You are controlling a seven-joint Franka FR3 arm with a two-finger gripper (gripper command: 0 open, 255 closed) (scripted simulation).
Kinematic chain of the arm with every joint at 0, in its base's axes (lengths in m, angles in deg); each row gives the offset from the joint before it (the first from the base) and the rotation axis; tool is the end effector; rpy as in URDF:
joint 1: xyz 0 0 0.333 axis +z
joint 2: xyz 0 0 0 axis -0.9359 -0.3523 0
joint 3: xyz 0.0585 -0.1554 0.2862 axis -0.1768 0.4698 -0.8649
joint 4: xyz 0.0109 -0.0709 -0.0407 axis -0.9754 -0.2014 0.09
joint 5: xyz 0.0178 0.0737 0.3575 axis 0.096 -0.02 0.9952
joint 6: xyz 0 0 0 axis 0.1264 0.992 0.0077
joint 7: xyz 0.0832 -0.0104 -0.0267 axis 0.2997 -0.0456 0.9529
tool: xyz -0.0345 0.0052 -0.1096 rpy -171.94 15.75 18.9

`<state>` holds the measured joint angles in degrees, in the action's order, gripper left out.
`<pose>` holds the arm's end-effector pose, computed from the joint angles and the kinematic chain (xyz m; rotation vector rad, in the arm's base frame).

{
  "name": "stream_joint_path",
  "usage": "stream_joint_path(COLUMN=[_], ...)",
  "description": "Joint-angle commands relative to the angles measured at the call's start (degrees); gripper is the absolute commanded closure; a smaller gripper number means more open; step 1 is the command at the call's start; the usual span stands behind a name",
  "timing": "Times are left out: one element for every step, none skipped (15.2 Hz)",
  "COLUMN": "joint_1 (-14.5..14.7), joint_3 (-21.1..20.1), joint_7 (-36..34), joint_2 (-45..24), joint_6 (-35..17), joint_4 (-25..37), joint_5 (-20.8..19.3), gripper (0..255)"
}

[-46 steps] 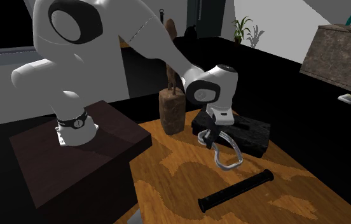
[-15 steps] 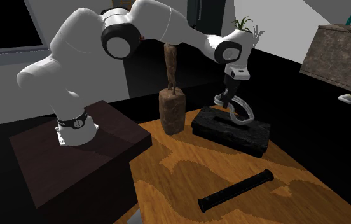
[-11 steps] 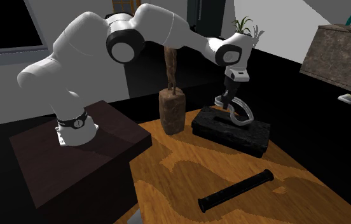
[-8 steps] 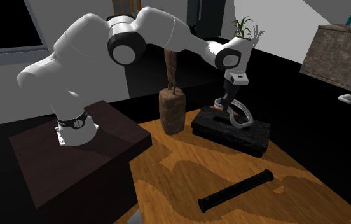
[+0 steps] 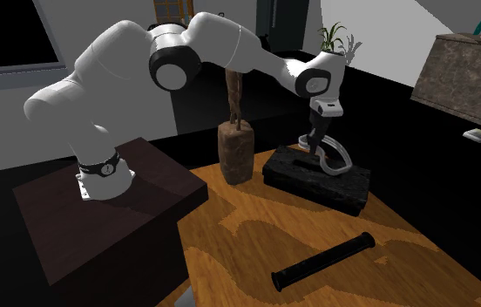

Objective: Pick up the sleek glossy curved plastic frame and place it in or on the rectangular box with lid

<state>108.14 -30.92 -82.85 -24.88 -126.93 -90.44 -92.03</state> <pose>0.4811 0.5853 0.2650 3.1205 0.0567 0.0473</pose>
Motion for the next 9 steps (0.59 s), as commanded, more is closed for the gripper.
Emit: stream_joint_path(joint_1=[0.1,0.2,0.2,0.3,0.3,0.4,0.5,0.5,0.8], joint_3=[0.5,0.6,0.7,0.8,0.9,1.0,1.0,1.1,1.2], joint_7=[0.0,0.0,0.1,0.1,0.1,0.2,0.2,0.2,0.3], joint_2=[-2.9,-2.9,-2.9,-2.8,-2.8,-2.8,-2.8,-2.8,-3.4], joint_6=[-0.7,-0.7,-0.7,-0.7,-0.7,-0.8,-0.8,-0.8,-0.3], joint_4=[-1.2,-1.2,-1.2,-1.2,-1.2,-1.2,-1.2,-1.2,-0.1], joint_5=[-0.2,-0.1,0.0,0.1,0.2,0.3,0.4,0.5,0.4], gripper=[255,255,255,255,255,255,255,255,0])
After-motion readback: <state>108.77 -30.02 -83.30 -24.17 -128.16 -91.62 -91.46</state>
